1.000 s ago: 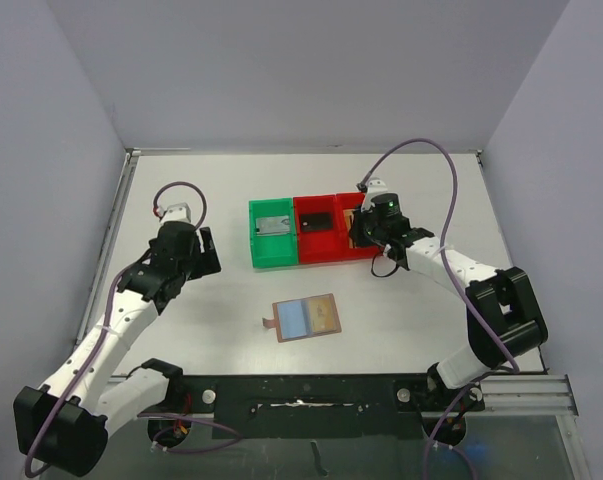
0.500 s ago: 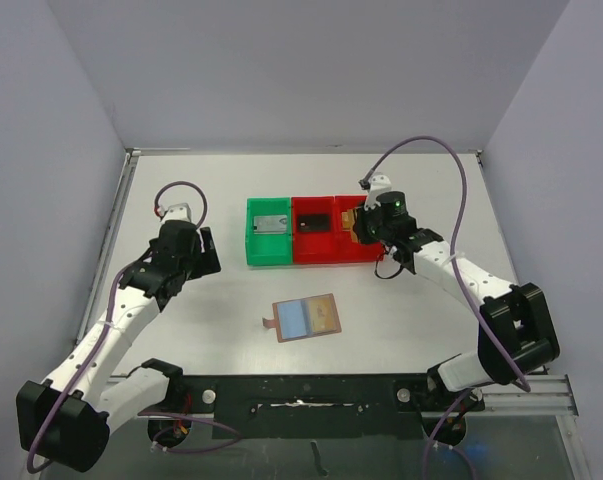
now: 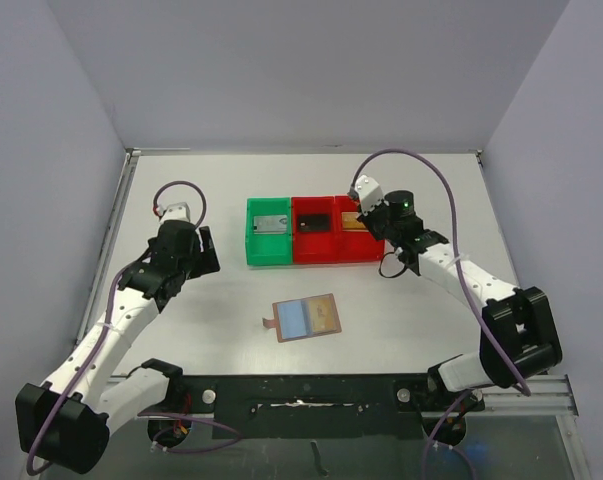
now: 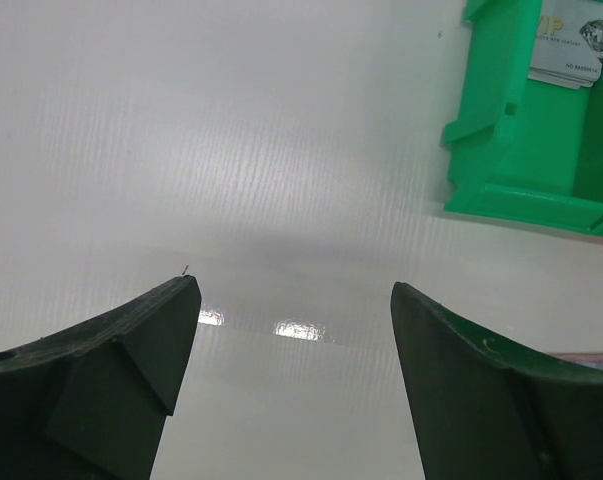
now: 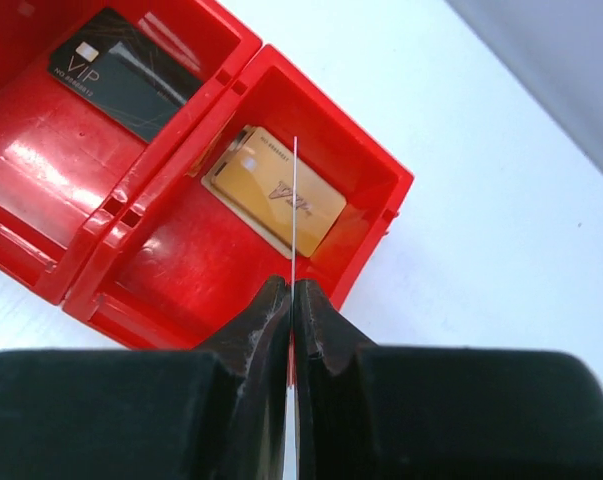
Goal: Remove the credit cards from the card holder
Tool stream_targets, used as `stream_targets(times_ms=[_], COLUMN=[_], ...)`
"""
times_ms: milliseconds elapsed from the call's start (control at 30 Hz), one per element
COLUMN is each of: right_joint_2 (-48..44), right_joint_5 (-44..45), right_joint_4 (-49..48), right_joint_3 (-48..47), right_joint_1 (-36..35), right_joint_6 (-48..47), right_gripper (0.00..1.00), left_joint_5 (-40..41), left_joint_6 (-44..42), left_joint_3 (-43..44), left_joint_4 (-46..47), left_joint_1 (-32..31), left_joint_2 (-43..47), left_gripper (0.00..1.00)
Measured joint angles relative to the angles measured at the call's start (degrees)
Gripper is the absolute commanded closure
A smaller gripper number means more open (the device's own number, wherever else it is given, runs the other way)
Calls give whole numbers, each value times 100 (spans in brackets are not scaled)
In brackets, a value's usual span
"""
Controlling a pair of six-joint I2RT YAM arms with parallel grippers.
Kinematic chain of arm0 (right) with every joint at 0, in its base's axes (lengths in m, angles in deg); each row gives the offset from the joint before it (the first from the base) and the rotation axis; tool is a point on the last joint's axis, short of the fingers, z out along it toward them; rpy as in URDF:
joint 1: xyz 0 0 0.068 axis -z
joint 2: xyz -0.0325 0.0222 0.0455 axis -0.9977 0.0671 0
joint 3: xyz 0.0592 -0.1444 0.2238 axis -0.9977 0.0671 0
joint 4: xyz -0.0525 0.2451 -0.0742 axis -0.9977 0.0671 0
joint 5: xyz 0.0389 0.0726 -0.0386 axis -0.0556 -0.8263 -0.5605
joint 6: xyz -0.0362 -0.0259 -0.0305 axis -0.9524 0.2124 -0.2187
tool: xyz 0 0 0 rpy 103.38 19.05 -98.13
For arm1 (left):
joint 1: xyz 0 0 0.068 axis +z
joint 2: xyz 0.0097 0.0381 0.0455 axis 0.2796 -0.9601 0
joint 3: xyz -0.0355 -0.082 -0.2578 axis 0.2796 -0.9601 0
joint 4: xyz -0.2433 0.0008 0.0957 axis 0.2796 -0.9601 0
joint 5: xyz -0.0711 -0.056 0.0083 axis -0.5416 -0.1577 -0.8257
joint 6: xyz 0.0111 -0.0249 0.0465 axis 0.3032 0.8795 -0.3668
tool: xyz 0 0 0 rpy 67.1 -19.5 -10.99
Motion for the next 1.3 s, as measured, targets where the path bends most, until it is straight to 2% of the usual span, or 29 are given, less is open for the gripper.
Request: stream_targets(times_ms=[167, 333, 433, 567, 800, 1100, 1300], right_joint_2=[-282, -903, -1036, -935, -378, 387, 780], right_joint_5=[-498, -1008, -1252, -1801, -2514, -2352, -2114], right_joint_4=[-564, -1685, -1823, -1471, -74, 1281, 1539], right_joint_3=[308, 938, 931, 723, -229, -745, -1010], right_joint_1=[282, 568, 634, 680, 745, 673, 479], right_joint_6=[-179, 175, -68, -385, -1401, -2396, -2771], right_gripper=[98, 100, 100, 100, 100, 100, 100], left_joint_5=[-9, -9, -11, -22, -39, -39, -37], left_joint_6=[-81, -114, -125, -133, -166, -170, -170], left_joint_3=[0, 0, -2, -2, -2, -4, -4], left_joint_4=[42, 52, 90, 149, 238, 254, 254], left_joint_1=[118, 179, 184, 184, 184, 184, 184], left_joint_2=[0, 15, 90, 251, 350, 398, 398], left_gripper=[23, 23, 23, 23, 23, 23, 23])
